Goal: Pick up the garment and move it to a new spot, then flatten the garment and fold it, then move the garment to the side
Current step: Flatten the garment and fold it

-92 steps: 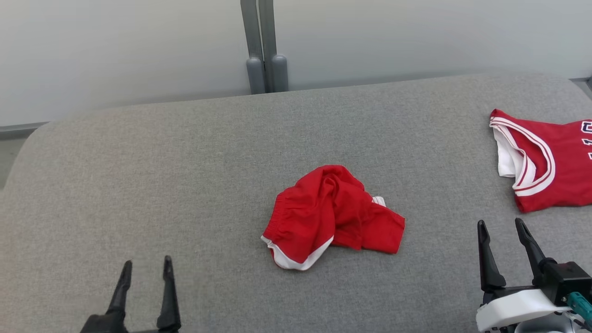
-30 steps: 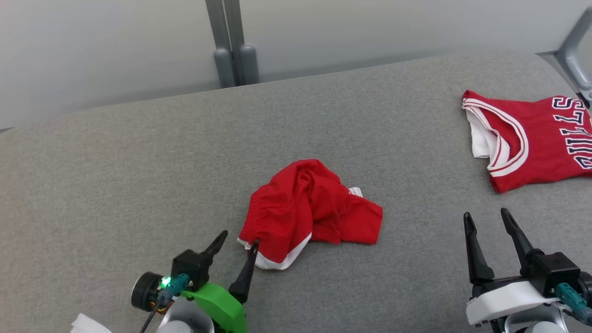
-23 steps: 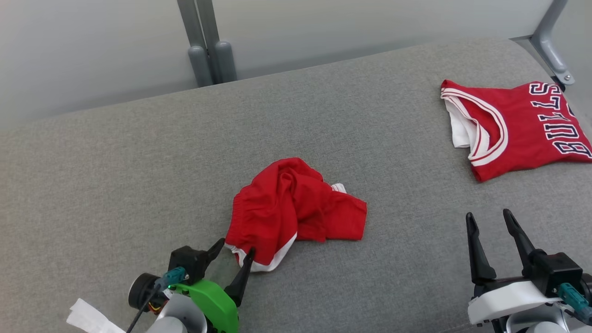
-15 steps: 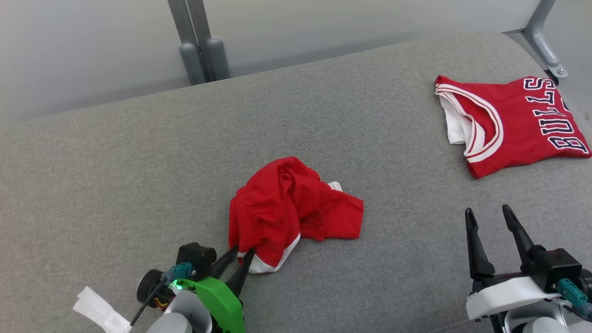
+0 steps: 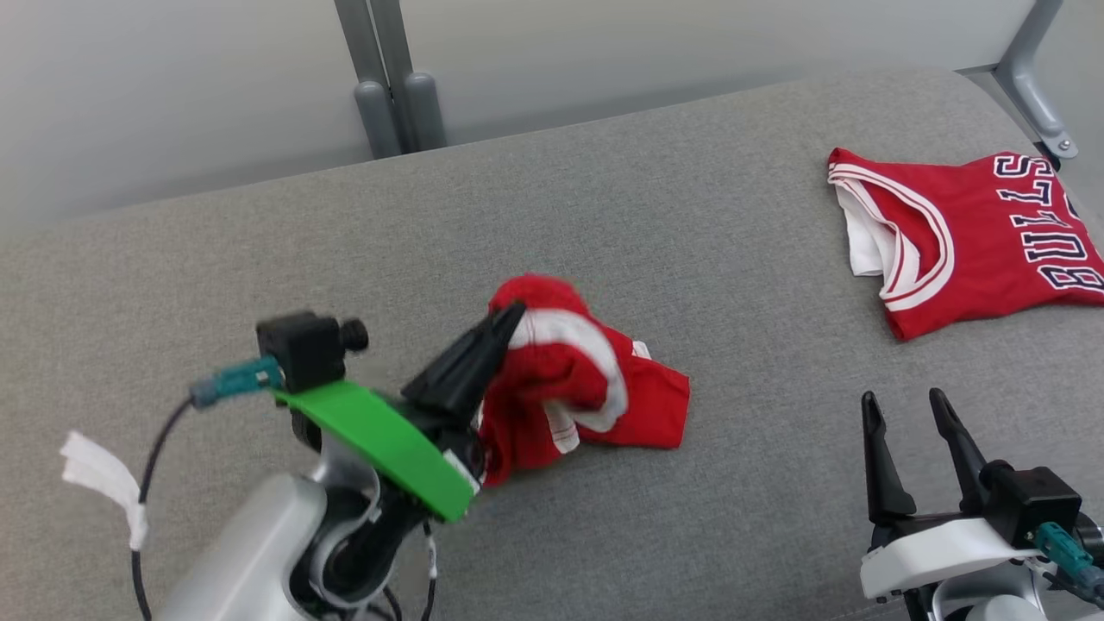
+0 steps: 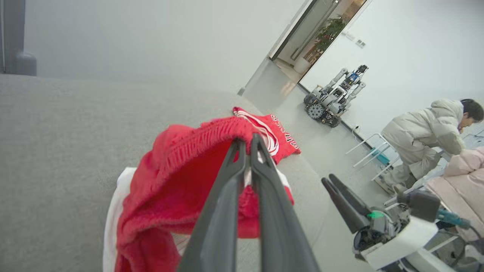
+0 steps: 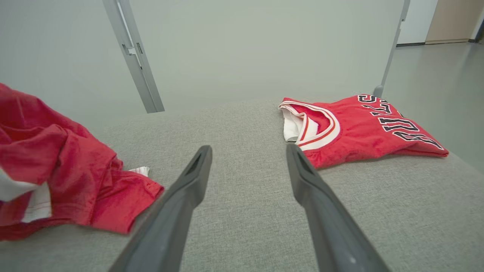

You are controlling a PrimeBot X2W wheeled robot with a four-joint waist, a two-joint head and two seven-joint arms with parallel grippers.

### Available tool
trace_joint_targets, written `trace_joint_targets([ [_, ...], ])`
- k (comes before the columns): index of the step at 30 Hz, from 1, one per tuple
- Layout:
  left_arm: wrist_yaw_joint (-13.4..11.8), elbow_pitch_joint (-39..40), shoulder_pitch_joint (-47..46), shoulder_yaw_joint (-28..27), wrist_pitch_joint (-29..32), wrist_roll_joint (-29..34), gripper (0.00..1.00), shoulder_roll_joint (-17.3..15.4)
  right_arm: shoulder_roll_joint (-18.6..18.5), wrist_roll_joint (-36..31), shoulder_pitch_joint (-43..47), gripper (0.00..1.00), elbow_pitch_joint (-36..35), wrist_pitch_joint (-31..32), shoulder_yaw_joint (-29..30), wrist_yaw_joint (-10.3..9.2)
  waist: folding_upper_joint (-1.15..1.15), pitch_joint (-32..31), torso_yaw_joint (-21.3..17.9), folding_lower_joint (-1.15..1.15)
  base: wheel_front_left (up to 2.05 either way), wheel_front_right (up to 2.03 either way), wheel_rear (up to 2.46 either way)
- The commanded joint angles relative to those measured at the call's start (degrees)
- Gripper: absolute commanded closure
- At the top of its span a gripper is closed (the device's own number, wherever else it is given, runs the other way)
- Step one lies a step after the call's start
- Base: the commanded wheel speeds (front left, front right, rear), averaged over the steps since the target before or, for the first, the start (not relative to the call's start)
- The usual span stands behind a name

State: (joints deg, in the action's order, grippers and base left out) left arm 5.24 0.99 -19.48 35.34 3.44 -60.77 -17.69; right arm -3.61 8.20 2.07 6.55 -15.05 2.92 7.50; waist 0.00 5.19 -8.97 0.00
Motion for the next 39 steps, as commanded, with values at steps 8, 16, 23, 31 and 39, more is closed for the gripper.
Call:
trace_joint_targets([
  [8, -11.62, 14.91, -11.10, -7.37, 10.39, -6.38, 1.00, -1.95, 0.57, 1.95, -1.84, 0.00, 1.19, -0.17, -1.77, -0.01, 0.00, 0.77, -1.26, 0.00, 0.00, 0.00, 0.00],
  [16, -16.90, 13.27, -19.67, -9.74, 15.55, -4.82, 1.00, -4.59, 0.63, 3.91, -3.47, 0.00, 2.01, -0.17, -2.61, -0.01, 0.00, 2.51, -3.06, 0.00, 0.00, 0.00, 0.00],
  [23, -16.15, 7.26, -24.03, -8.51, 14.43, -3.80, 1.00, -1.62, 0.65, 3.62, -4.68, 0.00, 2.41, -0.17, -2.90, -0.01, 0.00, 2.94, -5.10, 0.00, 0.00, 0.00, 0.00],
  [31, -13.30, 2.93, -26.66, -7.07, 11.86, -4.51, 1.00, 3.31, 0.66, 3.42, -4.50, 0.00, 2.53, -0.17, -2.59, -0.01, 0.00, 3.60, -6.48, 0.00, 0.00, 0.00, 0.00],
  [39, -9.30, 6.28, -20.01, -4.53, 12.16, -7.35, 1.00, 3.86, 0.64, 3.22, -4.75, 0.00, 2.51, -0.17, -2.36, -0.01, 0.00, 4.52, -5.55, 0.00, 0.00, 0.00, 0.00],
])
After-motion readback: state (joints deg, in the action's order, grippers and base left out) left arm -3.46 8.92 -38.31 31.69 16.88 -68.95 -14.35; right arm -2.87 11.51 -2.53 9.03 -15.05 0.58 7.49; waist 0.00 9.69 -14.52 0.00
